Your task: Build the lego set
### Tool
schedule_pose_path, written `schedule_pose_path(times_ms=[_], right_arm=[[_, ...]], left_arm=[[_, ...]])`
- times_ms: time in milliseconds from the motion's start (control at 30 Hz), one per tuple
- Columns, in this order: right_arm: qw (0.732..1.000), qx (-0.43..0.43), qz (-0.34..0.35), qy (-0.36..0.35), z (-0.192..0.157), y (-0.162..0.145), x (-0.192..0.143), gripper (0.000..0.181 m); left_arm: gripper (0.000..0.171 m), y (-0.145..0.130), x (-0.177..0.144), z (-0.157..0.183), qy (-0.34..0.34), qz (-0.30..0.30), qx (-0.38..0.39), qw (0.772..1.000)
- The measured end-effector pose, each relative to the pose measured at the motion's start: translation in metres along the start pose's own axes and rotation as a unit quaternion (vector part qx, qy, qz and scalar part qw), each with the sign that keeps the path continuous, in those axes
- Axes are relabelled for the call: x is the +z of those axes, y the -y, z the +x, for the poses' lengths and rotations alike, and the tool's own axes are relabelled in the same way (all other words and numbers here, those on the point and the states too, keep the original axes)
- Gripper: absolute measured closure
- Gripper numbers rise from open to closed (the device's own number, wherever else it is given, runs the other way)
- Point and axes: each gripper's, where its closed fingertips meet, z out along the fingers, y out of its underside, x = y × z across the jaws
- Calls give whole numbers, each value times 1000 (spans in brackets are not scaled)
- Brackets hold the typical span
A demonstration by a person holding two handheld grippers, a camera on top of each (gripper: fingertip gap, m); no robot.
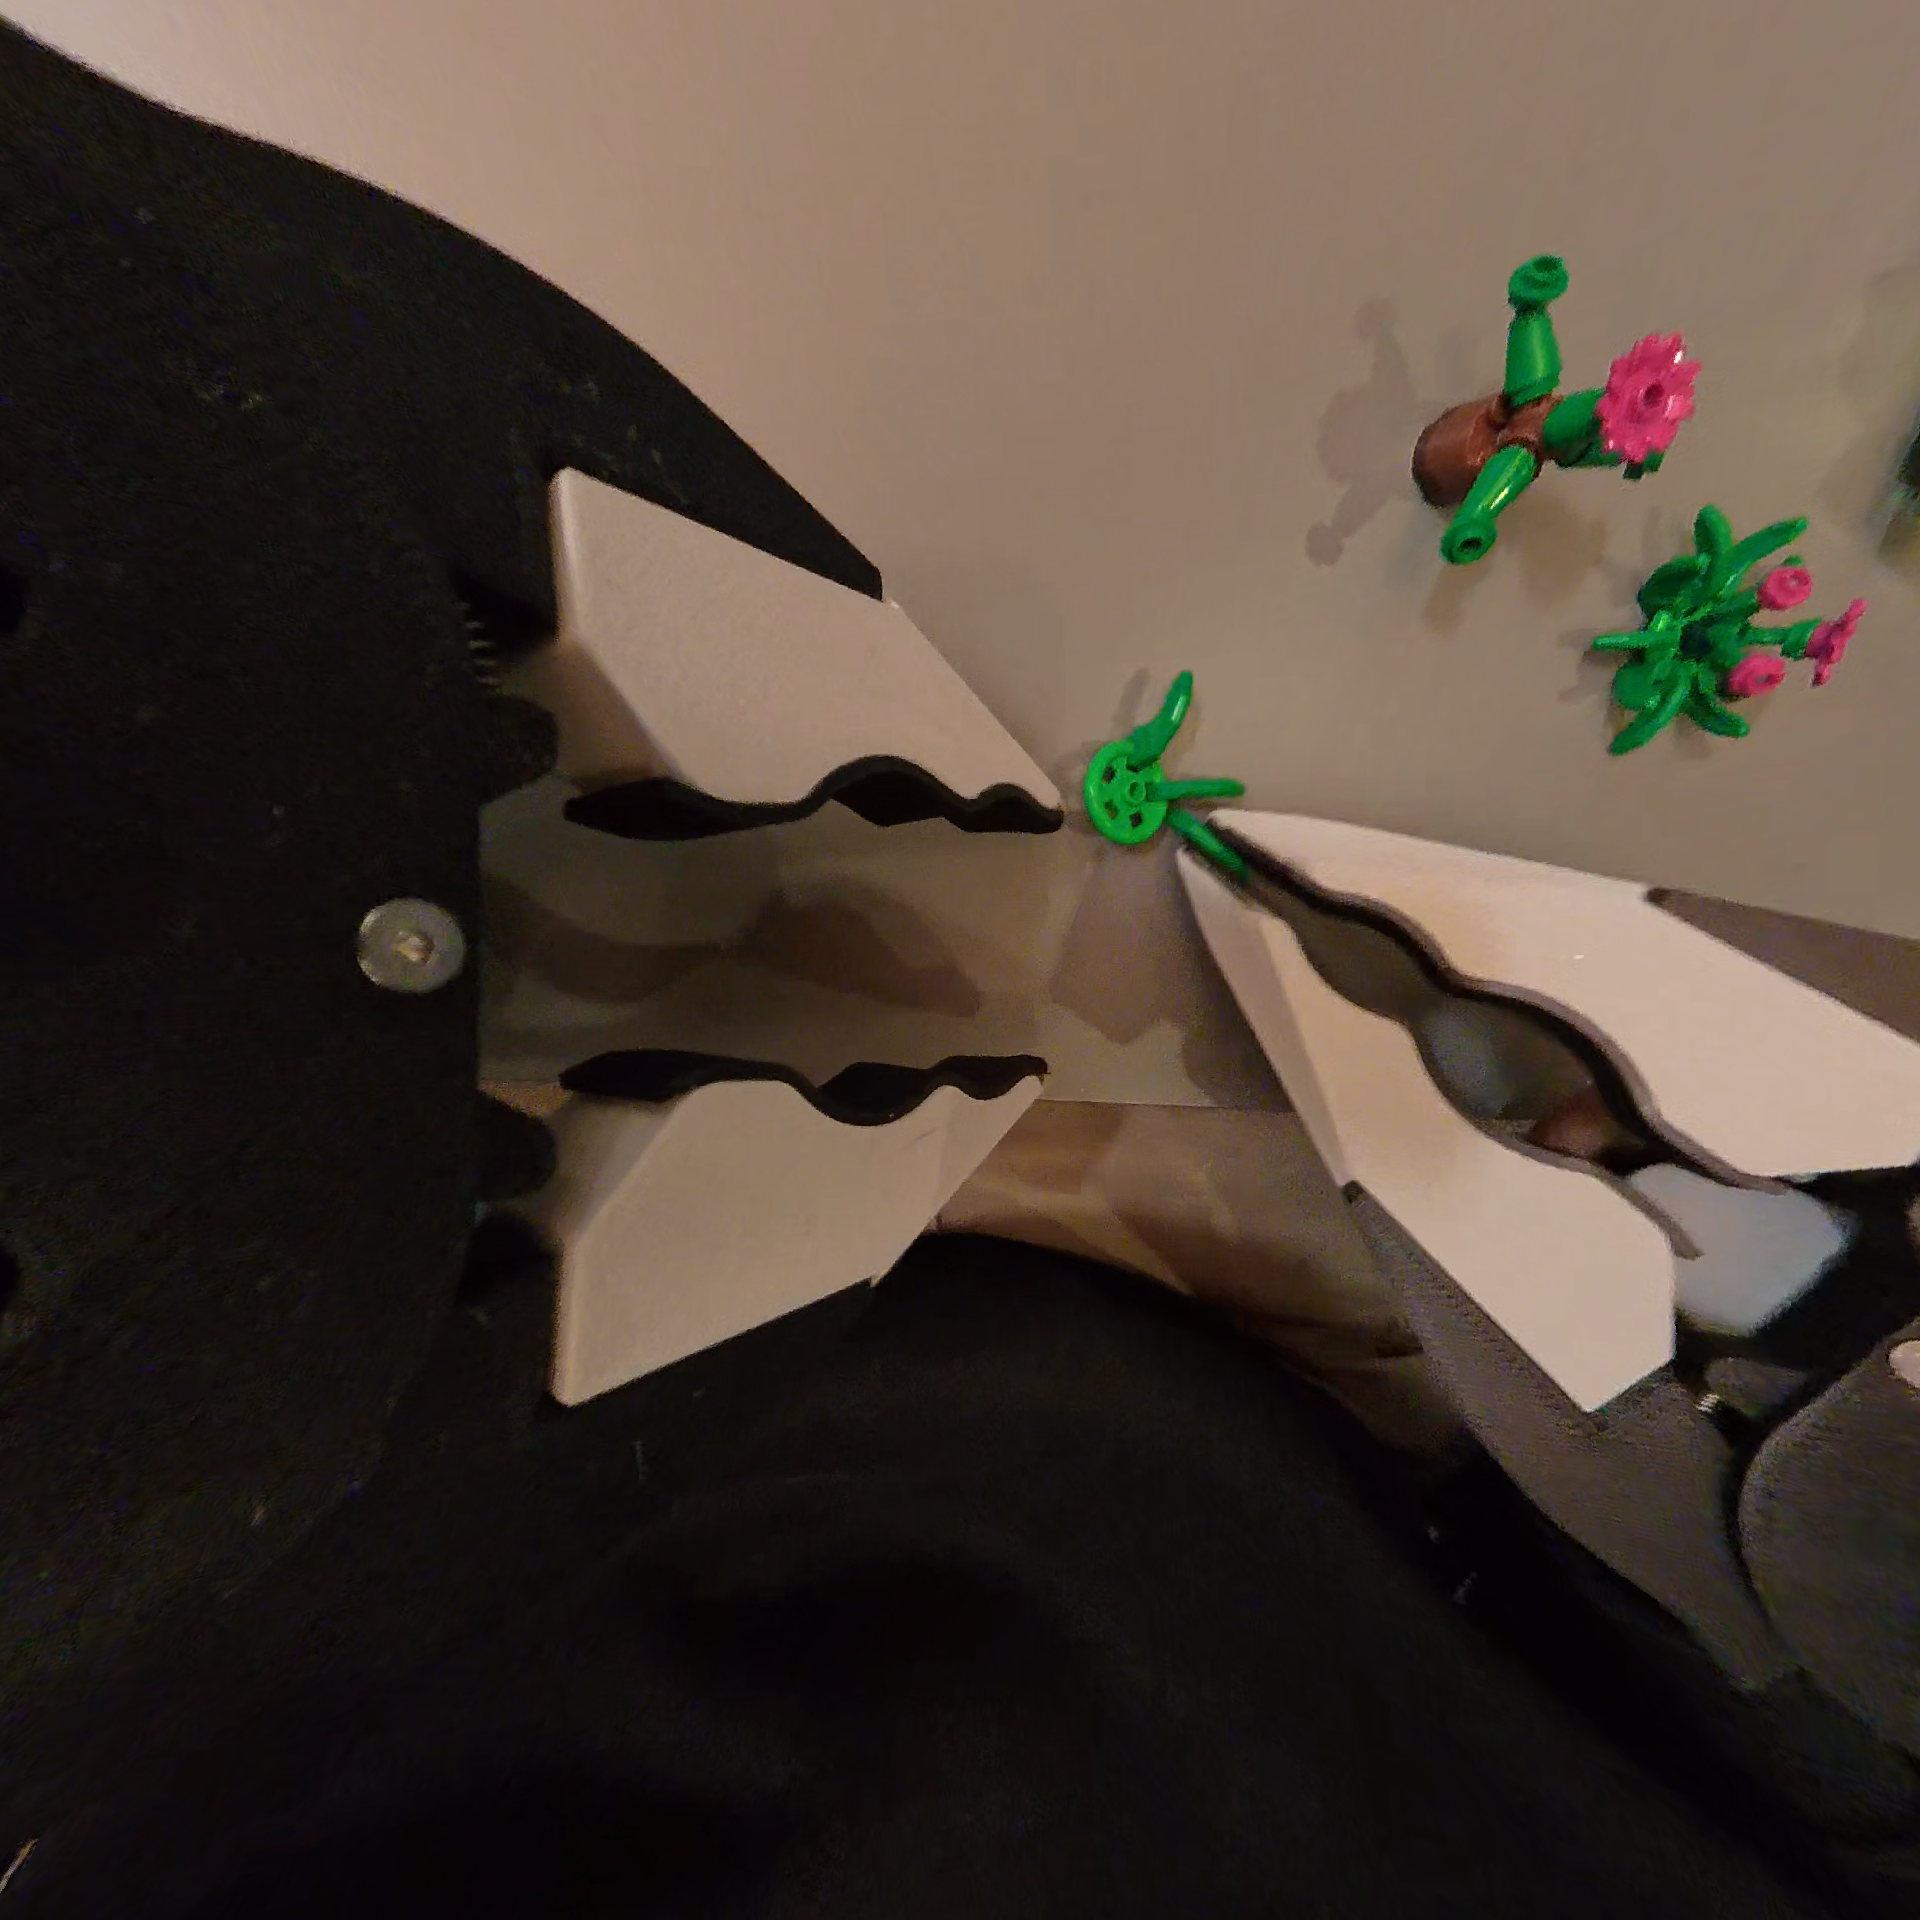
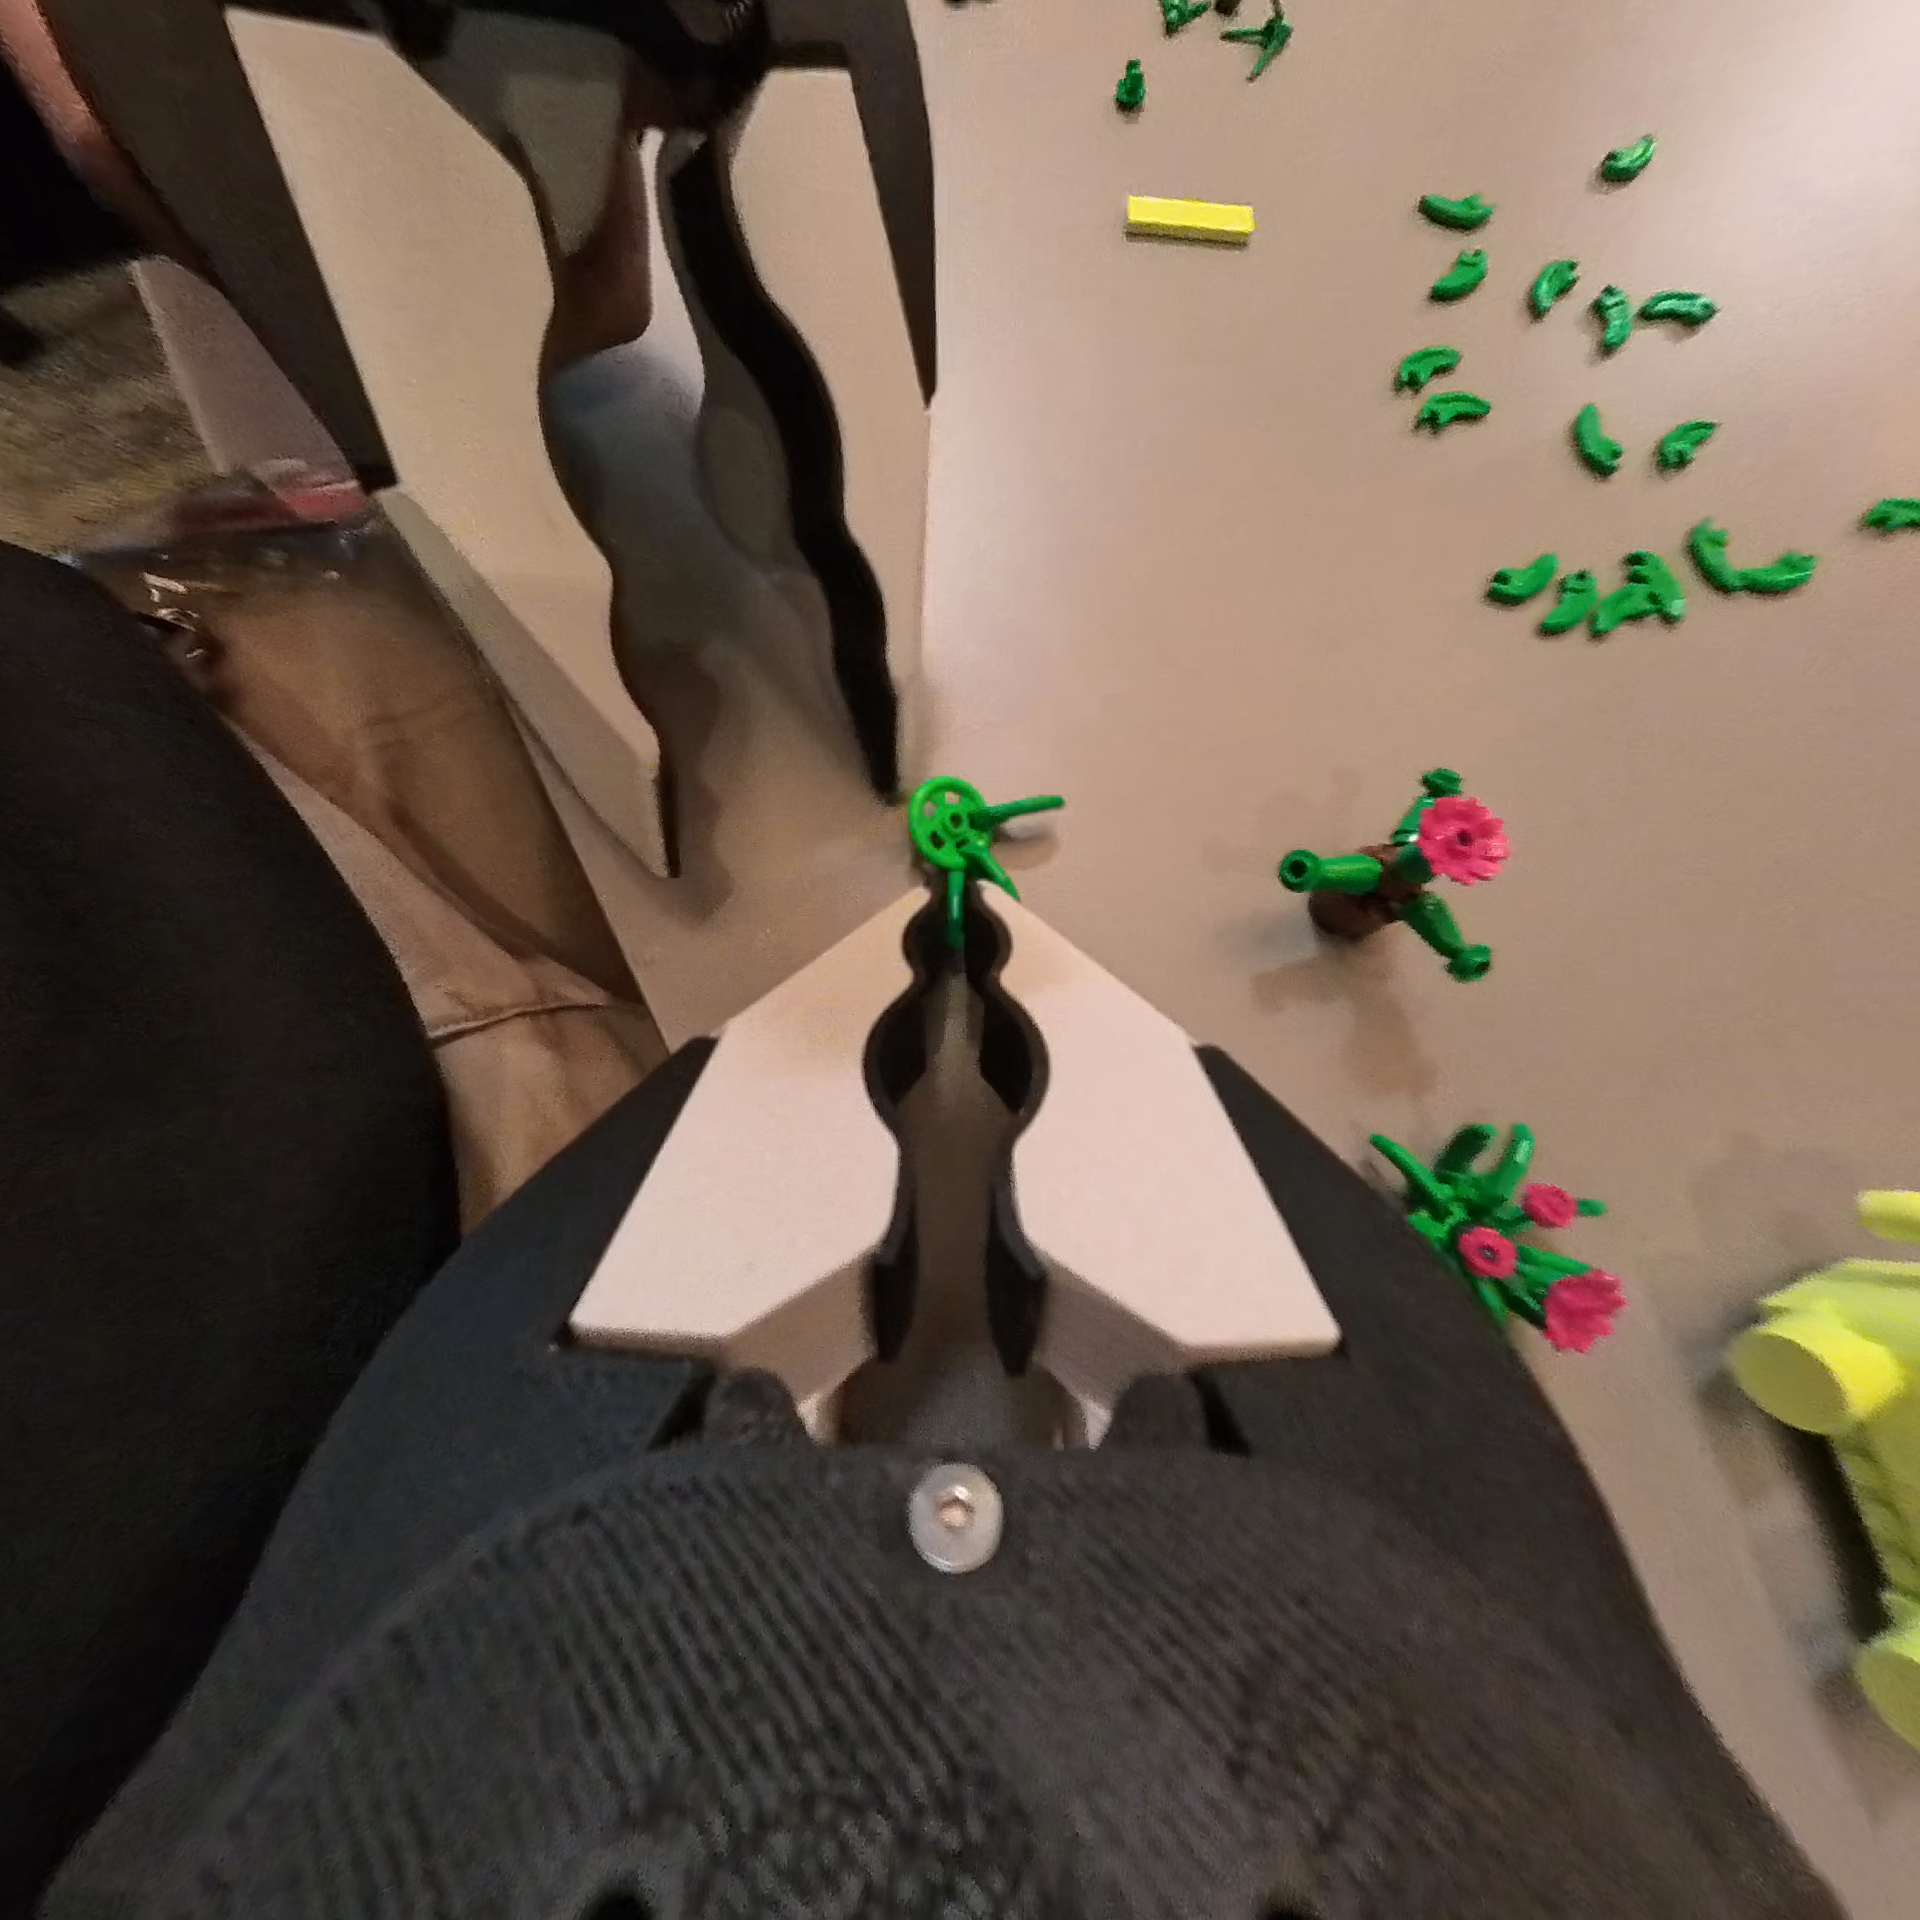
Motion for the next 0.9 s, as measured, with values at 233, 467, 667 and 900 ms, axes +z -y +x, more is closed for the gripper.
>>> schedule_pose_path(times_ms=[233,467,667,900], right_arm=[[1000,24,8,-1,3,2,-6,180],[995,90,19,24,-1,2,-3,180],[994,102,11,31,-3,3,0,180],[993,114,-6,33,-2,2,1,180]], left_arm=[[140,9,-7,-11,27,32,0,999],[167,17,0,-23,77,43,8,996],[171,12,6,-25,88,24,2,996],[171,12,6,-26,100,17,-1,995]])
